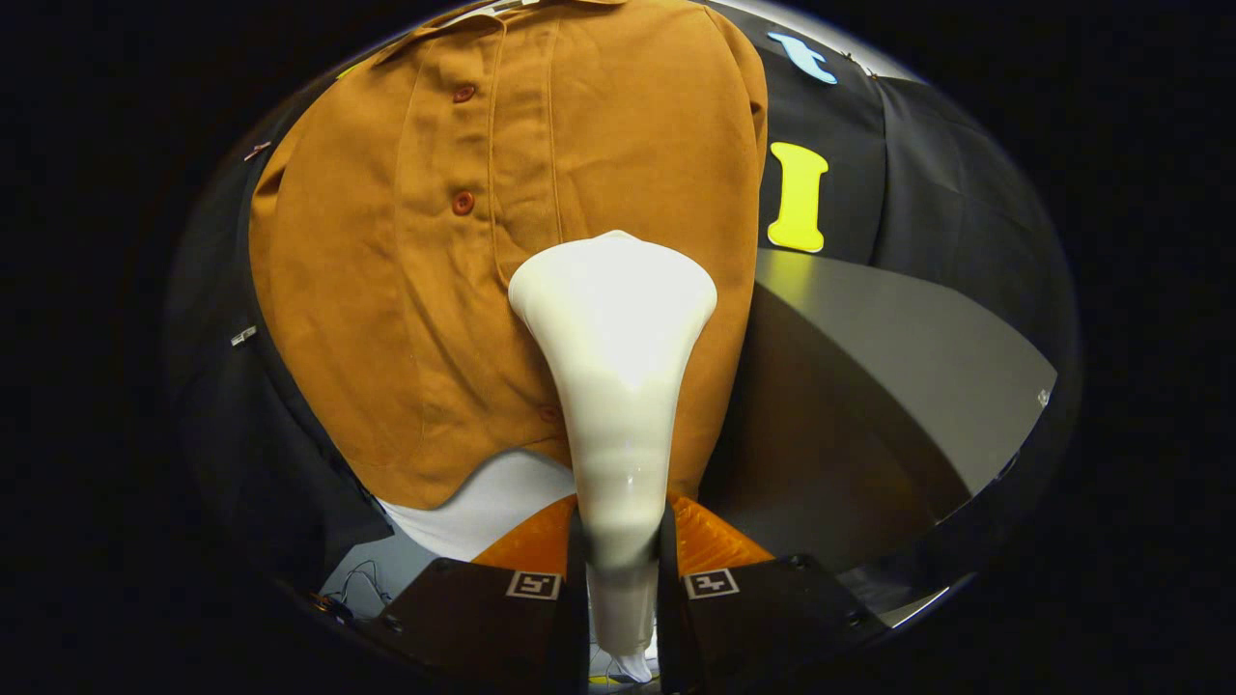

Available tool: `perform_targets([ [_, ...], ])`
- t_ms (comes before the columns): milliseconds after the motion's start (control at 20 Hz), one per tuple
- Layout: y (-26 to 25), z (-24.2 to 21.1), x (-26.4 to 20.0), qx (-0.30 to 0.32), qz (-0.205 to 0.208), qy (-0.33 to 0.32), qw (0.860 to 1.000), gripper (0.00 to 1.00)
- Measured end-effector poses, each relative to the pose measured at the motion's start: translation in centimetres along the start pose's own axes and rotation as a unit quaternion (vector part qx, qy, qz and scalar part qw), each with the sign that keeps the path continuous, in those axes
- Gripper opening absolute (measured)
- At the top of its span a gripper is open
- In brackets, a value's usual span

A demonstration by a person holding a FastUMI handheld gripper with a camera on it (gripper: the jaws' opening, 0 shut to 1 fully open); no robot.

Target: Iron the clothes twice with a garment steamer, once on the left side and once on the right side.

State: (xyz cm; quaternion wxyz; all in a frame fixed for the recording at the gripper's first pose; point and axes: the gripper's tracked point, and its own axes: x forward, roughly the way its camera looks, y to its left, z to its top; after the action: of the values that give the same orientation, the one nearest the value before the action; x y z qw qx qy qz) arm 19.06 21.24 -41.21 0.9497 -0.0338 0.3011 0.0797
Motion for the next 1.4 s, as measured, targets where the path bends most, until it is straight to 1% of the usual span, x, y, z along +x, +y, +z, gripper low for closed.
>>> perform_targets([
  [300, 0.4, -4.2, 0.6, -0.016, -0.009, 0.026, 0.999, 0.31],
  [450, 0.7, -4.7, 0.2, -0.025, -0.013, 0.017, 0.999, 0.31],
  [600, 1.1, -4.4, -1.5, -0.025, -0.014, 0.002, 1.0, 0.31],
  [800, 2.0, -1.7, -4.8, -0.03, -0.013, -0.036, 0.999, 0.31],
  [1000, 2.9, 2.3, -8.6, -0.015, -0.014, -0.082, 0.996, 0.31],
  [1200, 3.9, 6.3, -12.0, -0.002, -0.005, -0.127, 0.992, 0.31],
  [1400, 5.1, 9.5, -14.6, 0.012, 0.009, -0.146, 0.989, 0.31],
])
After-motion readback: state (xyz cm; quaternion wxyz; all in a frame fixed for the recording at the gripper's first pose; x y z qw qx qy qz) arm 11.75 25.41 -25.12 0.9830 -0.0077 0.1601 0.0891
